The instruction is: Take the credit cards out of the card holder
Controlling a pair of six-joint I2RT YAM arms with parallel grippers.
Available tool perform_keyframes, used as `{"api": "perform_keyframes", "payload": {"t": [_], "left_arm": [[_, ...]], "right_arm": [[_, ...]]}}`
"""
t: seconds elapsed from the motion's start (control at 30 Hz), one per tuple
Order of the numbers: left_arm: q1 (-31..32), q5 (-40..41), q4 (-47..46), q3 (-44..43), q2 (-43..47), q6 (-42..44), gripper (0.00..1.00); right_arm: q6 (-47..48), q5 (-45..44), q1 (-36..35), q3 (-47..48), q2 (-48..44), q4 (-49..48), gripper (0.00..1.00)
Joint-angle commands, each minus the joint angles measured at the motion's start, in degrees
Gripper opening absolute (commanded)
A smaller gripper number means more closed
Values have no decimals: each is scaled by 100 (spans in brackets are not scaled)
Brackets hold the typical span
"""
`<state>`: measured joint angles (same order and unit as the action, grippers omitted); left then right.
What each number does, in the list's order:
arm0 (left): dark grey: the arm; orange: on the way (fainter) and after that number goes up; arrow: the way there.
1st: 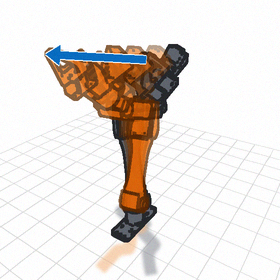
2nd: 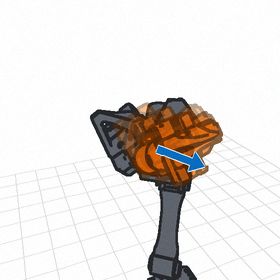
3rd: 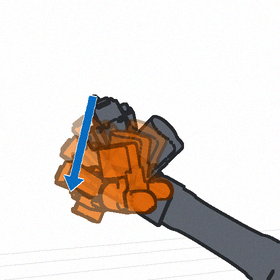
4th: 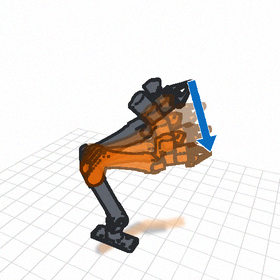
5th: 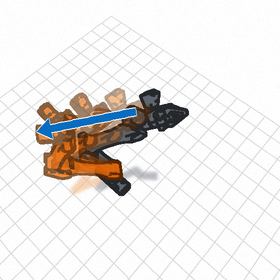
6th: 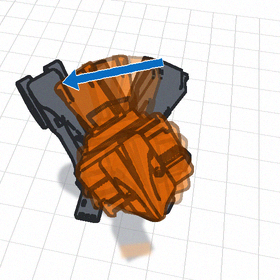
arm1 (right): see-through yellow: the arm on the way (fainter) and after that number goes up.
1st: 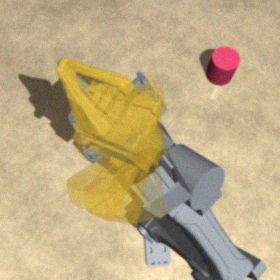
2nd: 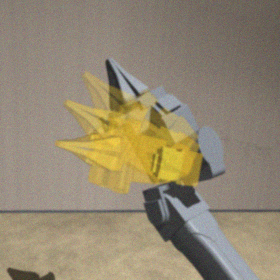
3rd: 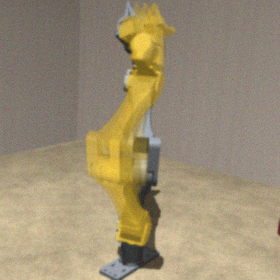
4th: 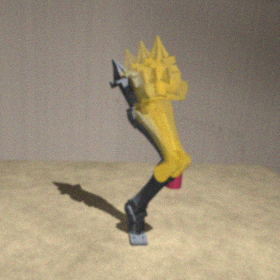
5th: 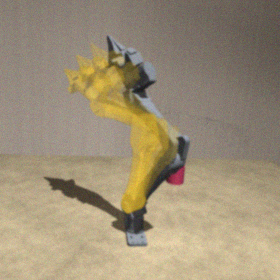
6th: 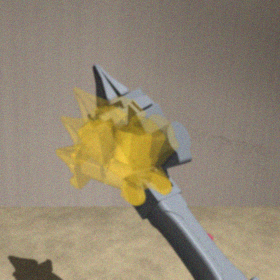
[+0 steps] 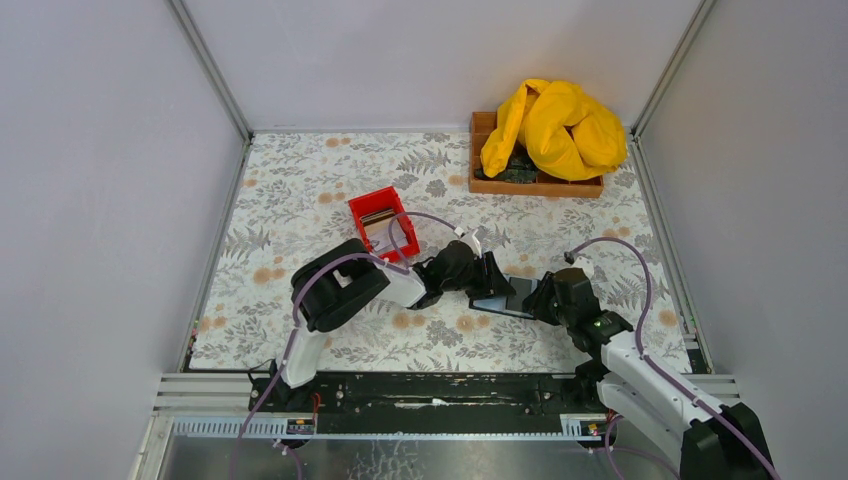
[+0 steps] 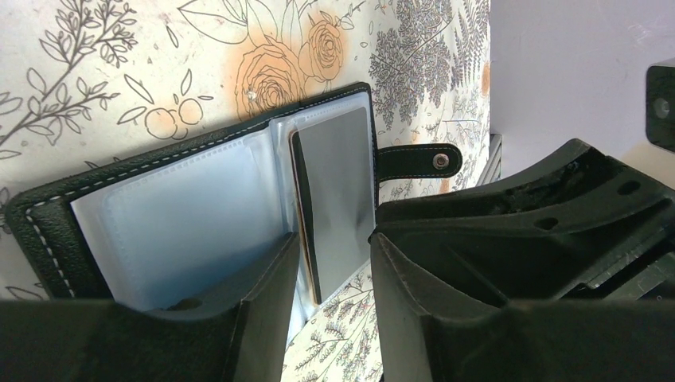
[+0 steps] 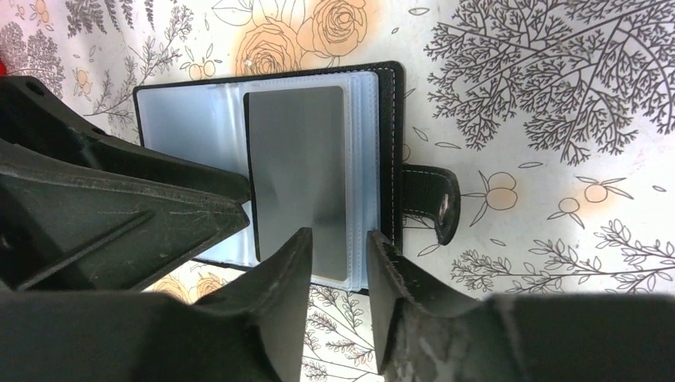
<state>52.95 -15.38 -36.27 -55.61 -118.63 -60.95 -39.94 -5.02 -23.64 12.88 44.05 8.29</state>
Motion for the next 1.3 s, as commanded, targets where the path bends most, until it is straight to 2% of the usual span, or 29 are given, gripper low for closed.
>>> {"api": "perform_keyframes", "payload": {"t": [0.0,0.57,0.93,1.27], "left_arm": [[-36,35,588,48,-318,145,47],[-56,-10,576,68,-384,145,46],[-52,-62,559,12,-401,140,46],[-54,-109,516,33,-477,131,46]], "right_arm": [[40,-156,-36,41,-134,-13,42],[231,-59,-30,91,-497,37,39],[320,204,-30,96,-77,-179,39],[406,272,-31,39,-295,-221,39]]}}
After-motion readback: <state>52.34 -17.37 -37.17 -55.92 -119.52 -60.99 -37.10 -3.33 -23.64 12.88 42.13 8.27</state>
